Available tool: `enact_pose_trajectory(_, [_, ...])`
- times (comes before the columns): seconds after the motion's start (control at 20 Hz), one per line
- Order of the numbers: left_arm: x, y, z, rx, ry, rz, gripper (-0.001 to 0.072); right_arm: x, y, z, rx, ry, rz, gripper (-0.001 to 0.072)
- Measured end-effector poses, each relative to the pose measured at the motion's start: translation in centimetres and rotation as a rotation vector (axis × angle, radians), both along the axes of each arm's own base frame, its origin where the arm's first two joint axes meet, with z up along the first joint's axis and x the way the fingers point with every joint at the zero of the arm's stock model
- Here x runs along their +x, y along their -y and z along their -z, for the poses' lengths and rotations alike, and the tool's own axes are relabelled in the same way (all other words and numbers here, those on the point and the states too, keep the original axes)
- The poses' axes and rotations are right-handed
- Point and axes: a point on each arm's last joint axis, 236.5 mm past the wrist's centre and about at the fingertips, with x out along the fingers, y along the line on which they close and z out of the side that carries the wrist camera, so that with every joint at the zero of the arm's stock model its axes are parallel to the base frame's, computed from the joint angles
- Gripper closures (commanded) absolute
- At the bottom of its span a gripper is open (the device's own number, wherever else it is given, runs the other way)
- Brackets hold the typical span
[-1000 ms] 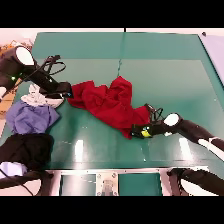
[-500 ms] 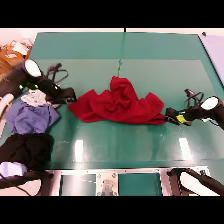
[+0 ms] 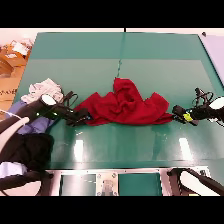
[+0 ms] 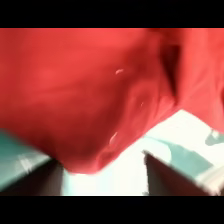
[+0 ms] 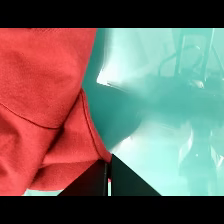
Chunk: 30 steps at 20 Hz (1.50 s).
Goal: Fold the shirts.
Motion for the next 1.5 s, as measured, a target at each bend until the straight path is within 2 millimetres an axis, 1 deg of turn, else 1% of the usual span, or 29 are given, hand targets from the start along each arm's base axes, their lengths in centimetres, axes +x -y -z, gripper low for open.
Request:
enact_pose_trajectory(0.05, [0.5,0.3,0.5,0.012,0.029,-0.014,0.0685,0.0,0.0,0.0,0.001,0.002,0.002,0.07])
enact_pose_trajectory(0.1, [1.3,0.4,0.5,0.022,0.069,-0.027,0.0686,0.1,0.0,0.0,0.002,0.003,0.004,0.07])
enact_pose_trajectory(0.15, [2.0,0.4,0.3,0.026,0.092,-0.038,0.0687,0.1,0.0,0.0,0.002,0.005,0.005,0.07])
enact_pose_trajectory(0.25, [3.5,-0.3,-0.5,0.05,0.147,-0.033,0.0687,0.2,0.1,-0.1,0.001,0.009,0.004,0.07])
enact_pose_trajectory(0.35, [4.5,-1.3,-3.0,0.066,0.188,-0.016,0.0687,0.8,0.2,-0.7,-0.003,0.026,0.004,0.0701])
enact_pose_trajectory(0.4, [4.6,-2.3,-4.5,0.09,0.202,0.004,0.0687,1.2,0.4,-1.3,-0.006,0.039,0.001,0.0701])
enact_pose_trajectory(0.45, [5.3,-3.4,-6.9,0.118,0.247,0.006,0.0687,1.8,0.5,-2.3,-0.01,0.059,-0.003,0.0701])
enact_pose_trajectory(0.5, [5.7,-4.6,-9.7,0.147,0.294,0.014,0.0687,2.5,0.4,-3.6,-0.005,0.082,-0.007,0.0701])
enact_pose_trajectory(0.55, [5.9,-5.7,-12.7,0.171,0.344,0.018,0.0686,3.2,0.2,-5.4,0.003,0.115,-0.011,0.0701])
enact_pose_trajectory(0.6, [6.5,-6.6,-16.2,0.189,0.418,0.005,0.0687,4.1,-0.1,-7.7,0.015,0.163,-0.016,0.0701])
enact_pose_trajectory(0.7, [6.9,-8.1,-24.4,0.218,0.596,-0.011,0.0687,5.9,-1.1,-13.6,0.044,0.291,-0.03,0.0699])
enact_pose_trajectory(0.8, [6.6,-8.9,-32.5,0.234,0.781,-0.032,0.0686,6.8,-2.2,-21.0,0.052,0.455,-0.056,0.07])
enact_pose_trajectory(0.85, [6.1,-9.2,-36.8,0.238,0.88,-0.043,0.0686,6.8,-2.7,-25.4,0.04,0.552,-0.073,0.07])
enact_pose_trajectory(0.9, [5.3,-9.4,-41.2,0.24,0.983,-0.053,0.0686,6.4,-3.3,-29.5,0.026,0.647,-0.087,0.0699])
enact_pose_trajectory(0.95, [4.2,-9.6,-45.2,0.238,1.078,-0.063,0.0686,5.6,-3.8,-33.5,0.004,0.738,-0.101,0.07])
enact_pose_trajectory(1.0, [2.9,-9.7,-49.3,0.237,1.182,-0.074,0.0686,4.3,-4.5,-37.7,-0.023,0.838,-0.113,0.0699])
enact_pose_trajectory(1.05, [1.4,-9.8,-52.8,0.236,1.27,-0.081,0.0685,2.6,-5.2,-41.8,-0.049,0.938,-0.128,0.07])
enact_pose_trajectory(1.1, [-0.4,-9.9,-56.1,0.231,1.357,-0.088,0.0686,1.0,-5.9,-45.1,-0.076,1.024,-0.137,0.07])
enact_pose_trajectory(1.15, [-2.0,-9.9,-58.6,0.228,1.427,-0.095,0.0686,-0.9,-6.4,-48.3,-0.111,1.115,-0.143,0.07])
enact_pose_trajectory(1.2, [-3.4,-10.1,-60.6,0.228,1.485,-0.102,0.0685,-2.5,-6.7,-51.0,-0.149,1.193,-0.141,0.07])
enact_pose_trajectory(1.25, [-4.4,-10.1,-61.7,0.23,1.519,-0.104,0.0685,-4.1,-6.8,-53.2,-0.189,1.259,-0.133,0.07])
enact_pose_trajectory(1.3, [-5.1,-10.1,-62.4,0.232,1.539,-0.101,0.0685,-5.6,-6.7,-55.2,-0.231,1.319,-0.12,0.07])
enact_pose_trajectory(1.35, [-5.4,-10.1,-62.4,0.237,1.538,-0.093,0.0685,-6.6,-6.6,-56.3,-0.265,1.355,-0.11,0.07])
enact_pose_trajectory(1.4, [-5.3,-10.0,-61.8,0.243,1.518,-0.08,0.0685,-6.9,-6.3,-56.9,-0.286,1.369,-0.099,0.07])
enact_pose_trajectory(1.45, [-4.8,-9.9,-60.5,0.251,1.477,-0.061,0.0685,-6.6,-5.9,-56.6,-0.3,1.359,-0.09,0.07])
enact_pose_trajectory(1.5, [-4.0,-9.8,-58.6,0.258,1.417,-0.039,0.0685,-5.8,-5.3,-55.8,-0.304,1.332,-0.082,0.07])
